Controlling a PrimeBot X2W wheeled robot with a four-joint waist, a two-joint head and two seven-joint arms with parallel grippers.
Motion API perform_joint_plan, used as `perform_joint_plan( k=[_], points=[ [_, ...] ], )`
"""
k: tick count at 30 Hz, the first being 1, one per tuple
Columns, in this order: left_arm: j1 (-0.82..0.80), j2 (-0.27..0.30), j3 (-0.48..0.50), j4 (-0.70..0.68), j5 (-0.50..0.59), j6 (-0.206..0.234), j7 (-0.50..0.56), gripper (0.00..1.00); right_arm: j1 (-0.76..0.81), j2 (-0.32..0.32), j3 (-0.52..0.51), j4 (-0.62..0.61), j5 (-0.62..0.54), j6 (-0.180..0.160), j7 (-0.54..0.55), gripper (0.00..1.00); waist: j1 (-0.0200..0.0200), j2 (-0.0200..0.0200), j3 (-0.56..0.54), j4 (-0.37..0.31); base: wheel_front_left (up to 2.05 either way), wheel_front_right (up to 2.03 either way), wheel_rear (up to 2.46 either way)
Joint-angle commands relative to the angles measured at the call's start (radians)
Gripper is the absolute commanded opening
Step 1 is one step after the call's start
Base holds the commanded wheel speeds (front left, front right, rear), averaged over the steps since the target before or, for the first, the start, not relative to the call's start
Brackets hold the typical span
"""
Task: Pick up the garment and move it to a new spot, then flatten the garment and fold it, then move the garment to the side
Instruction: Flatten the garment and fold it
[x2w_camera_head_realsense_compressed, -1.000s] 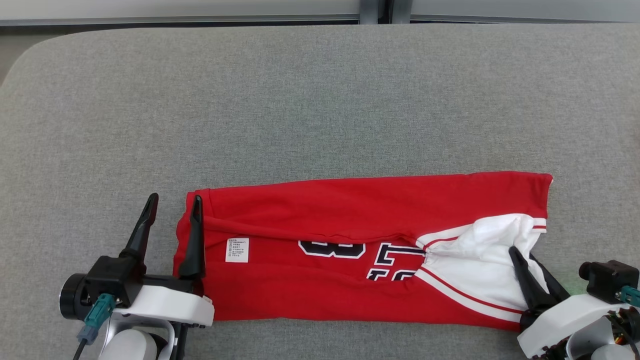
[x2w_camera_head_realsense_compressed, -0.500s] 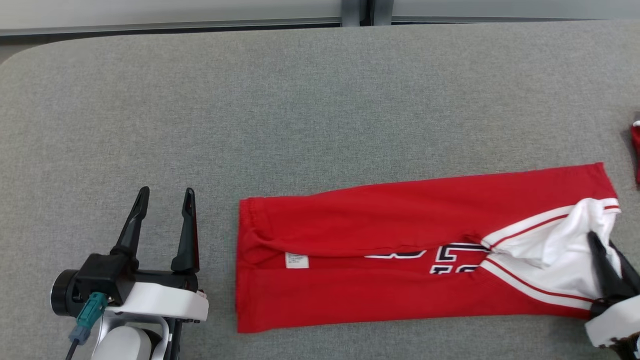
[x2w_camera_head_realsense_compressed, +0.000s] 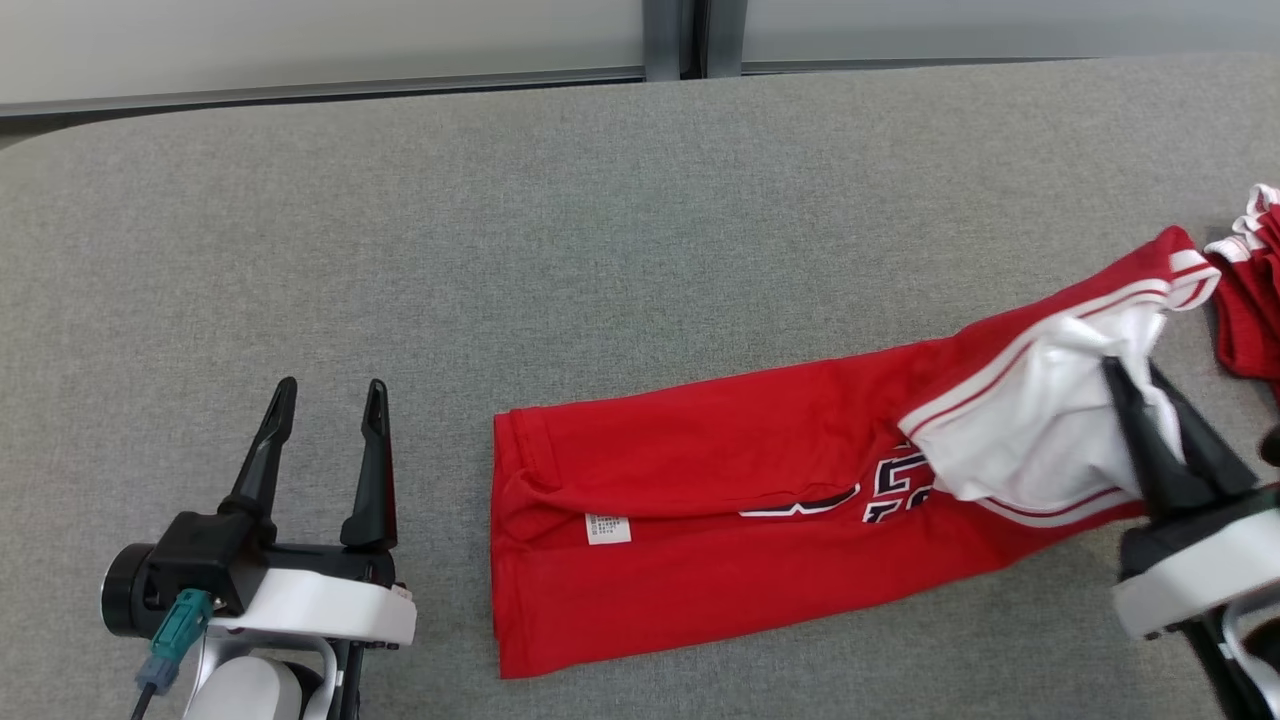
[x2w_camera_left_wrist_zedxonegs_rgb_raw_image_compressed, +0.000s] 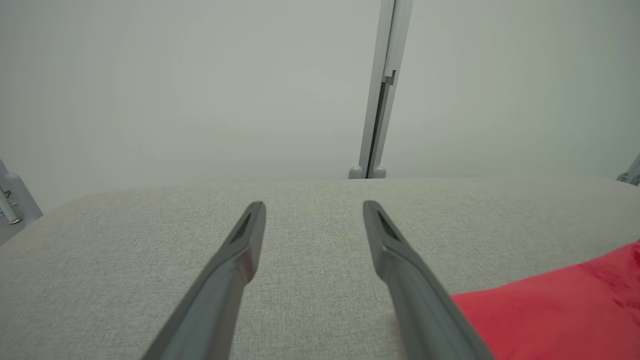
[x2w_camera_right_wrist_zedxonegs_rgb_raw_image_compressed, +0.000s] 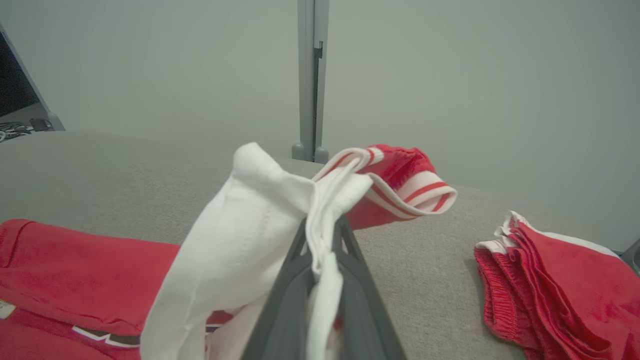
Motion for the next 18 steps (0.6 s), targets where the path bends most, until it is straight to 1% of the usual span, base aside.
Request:
perform_joint_plan(
  k=[1,4,5,6,7,9,12,13,16,18],
  points=[
    [0.001,0.001,0.003,0.0,0.011,-0.005,-0.003,1.0,-0.023,0.012,0.038,-0.044,-0.016,-0.001,0.031,0.0,0.0,0.0,-0.005,-0.001,0.0,0.0,0.0],
    [-0.009,-0.002,-0.002,0.001,0.012,-0.009,-0.002,1.0,-0.061,0.046,0.141,-0.104,-0.012,-0.001,0.092,0.0,0.0,0.0,-0.006,0.004,0.0,0.0,0.0],
    [-0.009,-0.002,-0.002,0.001,0.012,-0.009,-0.002,1.0,-0.061,0.046,0.141,-0.104,-0.012,-0.001,0.092,0.0,0.0,0.0,-0.006,0.004,0.0,0.0,0.0],
    [-0.017,-0.003,-0.005,0.0,0.011,-0.011,-0.002,1.0,-0.093,0.077,0.218,-0.114,0.005,-0.001,0.124,0.0,0.0,0.0,-0.002,0.009,0.0,0.0,0.0],
    [-0.02,-0.004,-0.007,0.001,0.011,-0.012,-0.002,1.0,-0.109,0.096,0.254,-0.107,0.014,-0.001,0.137,0.0,0.0,0.0,0.002,0.012,0.0,0.0,0.0],
    [-0.03,-0.007,-0.013,0.005,0.011,-0.017,-0.002,1.0,-0.135,0.131,0.331,-0.075,0.039,-0.001,0.161,0.0,0.0,0.0,0.006,0.024,0.0,0.0,0.0],
    [-0.043,-0.012,-0.018,0.01,0.011,-0.019,-0.002,1.0,-0.166,0.187,0.428,-0.008,0.068,-0.001,0.168,0.0,0.0,0.0,0.016,0.044,0.0,0.0,0.0],
    [-0.043,-0.012,-0.018,0.01,0.011,-0.019,-0.002,1.0,-0.166,0.187,0.428,-0.008,0.068,-0.001,0.168,0.0,0.0,0.0,0.016,0.044,0.0,0.0,0.0],
    [-0.049,-0.022,-0.024,0.011,0.013,-0.023,-0.002,1.0,-0.166,0.248,0.506,0.069,0.097,-0.001,0.153,0.0,0.0,0.0,0.025,0.068,0.0,0.0,0.0],
    [-0.057,-0.03,-0.027,0.012,0.014,-0.025,-0.002,1.0,-0.16,0.275,0.535,0.122,0.106,-0.001,0.134,0.0,0.0,0.0,0.031,0.082,0.0,0.0,0.0]
  ],
)
